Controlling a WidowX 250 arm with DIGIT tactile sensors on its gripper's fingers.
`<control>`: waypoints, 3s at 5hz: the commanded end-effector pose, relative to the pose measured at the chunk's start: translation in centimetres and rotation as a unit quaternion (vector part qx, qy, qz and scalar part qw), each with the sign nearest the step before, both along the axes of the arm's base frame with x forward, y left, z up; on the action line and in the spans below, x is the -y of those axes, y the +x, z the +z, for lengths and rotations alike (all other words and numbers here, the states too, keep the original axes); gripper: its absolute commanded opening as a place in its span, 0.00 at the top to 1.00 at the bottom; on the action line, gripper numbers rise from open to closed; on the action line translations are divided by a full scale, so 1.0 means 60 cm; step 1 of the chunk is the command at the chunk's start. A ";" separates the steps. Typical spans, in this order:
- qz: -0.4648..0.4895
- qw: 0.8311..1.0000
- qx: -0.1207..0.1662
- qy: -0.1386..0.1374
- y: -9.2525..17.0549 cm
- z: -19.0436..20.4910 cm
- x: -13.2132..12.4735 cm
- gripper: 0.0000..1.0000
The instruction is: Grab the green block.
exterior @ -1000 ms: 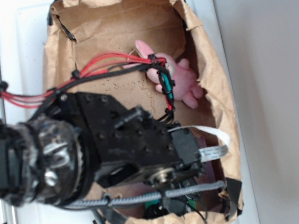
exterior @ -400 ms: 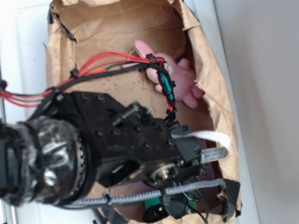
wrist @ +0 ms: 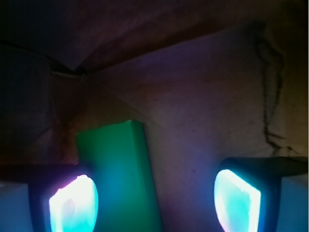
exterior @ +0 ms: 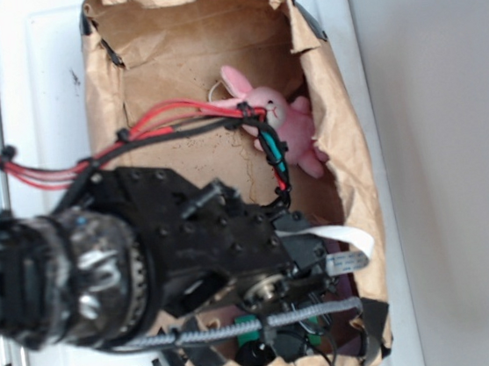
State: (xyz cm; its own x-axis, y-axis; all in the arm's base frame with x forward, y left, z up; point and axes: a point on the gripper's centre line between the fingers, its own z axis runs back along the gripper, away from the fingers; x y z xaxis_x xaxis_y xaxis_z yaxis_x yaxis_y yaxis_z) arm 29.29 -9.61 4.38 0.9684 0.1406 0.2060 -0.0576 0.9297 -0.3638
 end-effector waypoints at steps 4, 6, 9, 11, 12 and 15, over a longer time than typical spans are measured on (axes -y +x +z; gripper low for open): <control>0.038 0.993 0.052 0.099 0.028 0.050 -0.037 0.00; 0.039 0.998 0.036 0.017 0.034 0.088 -0.072 0.00; 0.022 0.999 0.014 0.037 0.028 0.029 -0.022 0.00; -0.004 0.999 -0.009 0.039 0.013 -0.016 0.011 0.00; -0.003 0.998 -0.004 0.055 0.012 -0.027 0.013 0.00; 0.025 0.997 0.011 0.077 0.015 -0.015 0.002 1.00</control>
State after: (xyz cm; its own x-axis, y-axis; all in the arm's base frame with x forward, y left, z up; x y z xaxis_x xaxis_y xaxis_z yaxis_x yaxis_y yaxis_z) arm 30.00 -9.73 2.65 0.9609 0.1581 0.2274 -0.1080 0.9699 -0.2183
